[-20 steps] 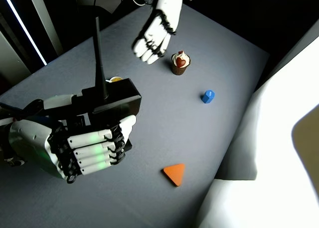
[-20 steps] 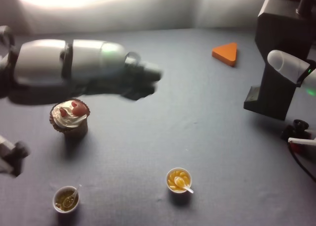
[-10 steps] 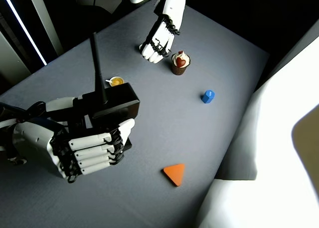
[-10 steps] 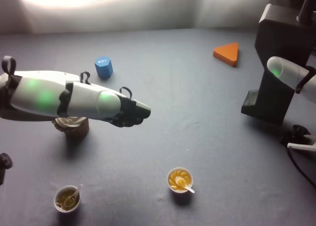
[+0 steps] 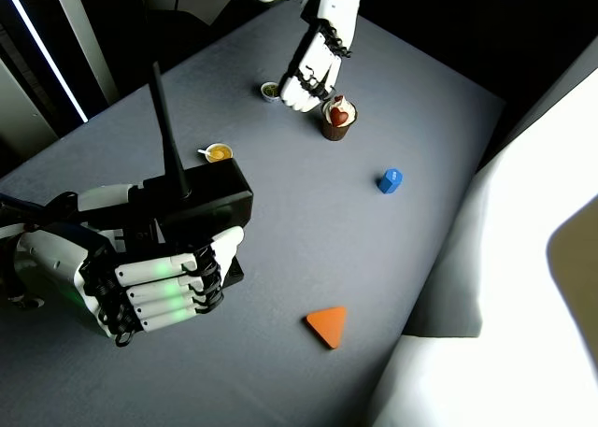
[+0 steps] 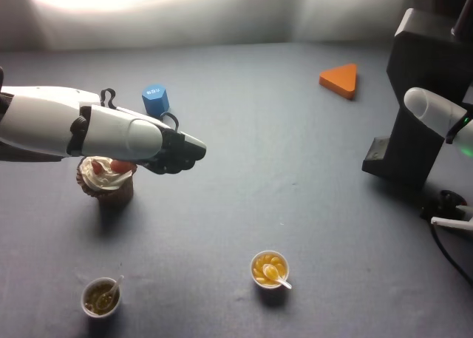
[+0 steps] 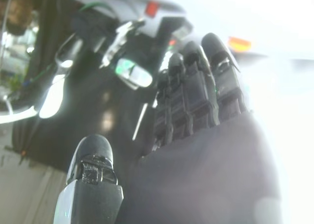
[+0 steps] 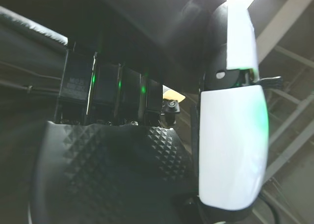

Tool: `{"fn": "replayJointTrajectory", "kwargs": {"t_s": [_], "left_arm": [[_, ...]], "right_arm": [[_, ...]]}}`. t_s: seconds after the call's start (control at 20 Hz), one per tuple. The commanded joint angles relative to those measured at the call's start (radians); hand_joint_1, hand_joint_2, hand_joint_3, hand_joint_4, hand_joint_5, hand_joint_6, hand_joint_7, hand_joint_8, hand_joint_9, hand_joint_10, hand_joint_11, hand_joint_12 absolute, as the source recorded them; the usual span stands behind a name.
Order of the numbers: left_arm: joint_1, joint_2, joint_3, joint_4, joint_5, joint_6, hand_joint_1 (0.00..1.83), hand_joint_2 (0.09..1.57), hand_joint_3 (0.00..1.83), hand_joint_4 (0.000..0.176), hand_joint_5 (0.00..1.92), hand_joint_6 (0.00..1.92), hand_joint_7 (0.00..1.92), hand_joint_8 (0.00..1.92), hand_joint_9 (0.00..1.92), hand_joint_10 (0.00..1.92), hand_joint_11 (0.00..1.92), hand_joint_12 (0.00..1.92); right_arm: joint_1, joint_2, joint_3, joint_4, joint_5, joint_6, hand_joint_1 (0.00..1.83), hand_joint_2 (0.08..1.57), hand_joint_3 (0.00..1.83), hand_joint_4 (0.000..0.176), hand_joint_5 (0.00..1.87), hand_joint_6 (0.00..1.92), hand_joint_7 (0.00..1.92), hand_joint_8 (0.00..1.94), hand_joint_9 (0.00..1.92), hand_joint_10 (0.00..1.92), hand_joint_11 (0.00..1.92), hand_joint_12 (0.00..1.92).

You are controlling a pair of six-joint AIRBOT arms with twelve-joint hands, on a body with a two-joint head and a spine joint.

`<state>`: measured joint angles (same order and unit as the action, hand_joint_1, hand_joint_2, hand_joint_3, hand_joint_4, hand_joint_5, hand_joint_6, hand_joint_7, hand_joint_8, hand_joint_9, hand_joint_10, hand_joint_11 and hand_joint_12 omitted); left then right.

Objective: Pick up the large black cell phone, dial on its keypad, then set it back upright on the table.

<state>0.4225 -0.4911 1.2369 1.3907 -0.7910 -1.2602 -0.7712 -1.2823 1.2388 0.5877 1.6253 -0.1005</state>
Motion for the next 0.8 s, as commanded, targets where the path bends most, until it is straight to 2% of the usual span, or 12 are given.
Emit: {"fn": "replayJointTrajectory", "kwargs": {"t_s": [0.0, 0.05, 0.15, 0.25, 0.35, 0.5, 0.55, 0.65, 0.75], "left_arm": [[-0.043, -0.001, -0.001, -0.057, -0.044, -0.024, 0.00, 1.18, 0.00, 0.000, 0.25, 0.00, 0.29, 0.00, 0.27, 0.00, 0.00, 0.64], [-0.052, -0.005, 0.001, -0.034, -0.044, -0.029, 0.00, 1.18, 0.00, 0.000, 0.24, 0.00, 0.30, 0.00, 0.27, 0.00, 0.00, 0.63], [-0.058, -0.007, 0.004, -0.010, -0.043, -0.036, 0.00, 1.18, 0.00, 0.000, 0.25, 0.00, 0.31, 0.00, 0.28, 0.00, 0.00, 0.63], [-0.059, -0.008, 0.007, -0.010, -0.044, -0.037, 0.00, 1.18, 0.00, 0.000, 0.27, 0.01, 0.33, 0.01, 0.29, 0.00, 0.00, 0.68], [-0.060, -0.010, 0.003, -0.009, -0.044, -0.036, 0.00, 1.18, 0.00, 0.000, 0.26, 0.00, 0.32, 0.00, 0.29, 0.00, 0.00, 0.66], [-0.062, -0.008, 0.002, 0.003, -0.043, -0.039, 0.00, 1.17, 0.00, 0.000, 0.24, 0.00, 0.33, 0.00, 0.28, 0.00, 0.00, 0.64], [-0.062, -0.008, 0.003, 0.003, -0.043, -0.039, 0.00, 1.18, 0.00, 0.000, 0.27, 0.01, 0.34, 0.01, 0.30, 0.01, 0.00, 0.68], [-0.062, -0.007, 0.003, 0.003, -0.043, -0.039, 0.00, 1.18, 0.00, 0.000, 0.27, 0.01, 0.34, 0.00, 0.31, 0.01, 0.00, 0.69], [-0.062, -0.008, 0.001, 0.003, -0.043, -0.039, 0.00, 1.18, 0.00, 0.000, 0.26, 0.00, 0.34, 0.00, 0.30, 0.00, 0.00, 0.65]], "right_arm": [[-0.004, 0.009, 0.004, -0.028, 0.136, 0.026, 1.38, 1.14, 0.00, 0.000, 0.79, 0.98, 0.91, 1.16, 0.98, 1.29, 1.01, 1.13], [-0.009, 0.008, 0.006, -0.025, 0.136, 0.028, 1.38, 1.14, 0.00, 0.000, 0.83, 0.93, 0.91, 1.15, 0.98, 1.29, 1.02, 1.14], [-0.016, 0.007, 0.007, -0.025, 0.136, 0.029, 1.37, 1.15, 0.00, 0.000, 0.83, 0.97, 0.85, 1.20, 0.91, 1.34, 1.02, 1.14], [-0.023, 0.007, 0.008, -0.025, 0.136, 0.029, 1.38, 1.14, 0.00, 0.000, 0.81, 0.95, 0.92, 1.14, 1.00, 1.27, 1.05, 1.14], [-0.026, 0.007, 0.008, -0.025, 0.136, 0.029, 1.39, 1.12, 0.00, 0.000, 0.88, 0.87, 0.94, 1.09, 1.03, 1.23, 1.06, 1.12], [-0.030, 0.007, 0.003, -0.025, 0.136, 0.029, 1.38, 1.13, 0.00, 0.000, 0.85, 0.91, 0.92, 1.14, 0.99, 1.28, 1.05, 1.14], [-0.031, 0.007, 0.000, -0.026, 0.137, 0.029, 1.38, 1.12, 0.00, 0.000, 0.89, 0.86, 0.94, 1.10, 1.00, 1.25, 1.05, 1.14], [-0.035, 0.007, -0.003, -0.029, 0.137, 0.029, 1.37, 1.15, 0.00, 0.000, 0.82, 1.00, 0.87, 1.19, 0.92, 1.34, 1.04, 1.13], [-0.038, 0.007, -0.006, -0.033, 0.137, 0.029, 1.37, 1.16, 0.00, 0.000, 0.81, 1.02, 0.84, 1.21, 0.90, 1.36, 1.02, 1.15]]}}
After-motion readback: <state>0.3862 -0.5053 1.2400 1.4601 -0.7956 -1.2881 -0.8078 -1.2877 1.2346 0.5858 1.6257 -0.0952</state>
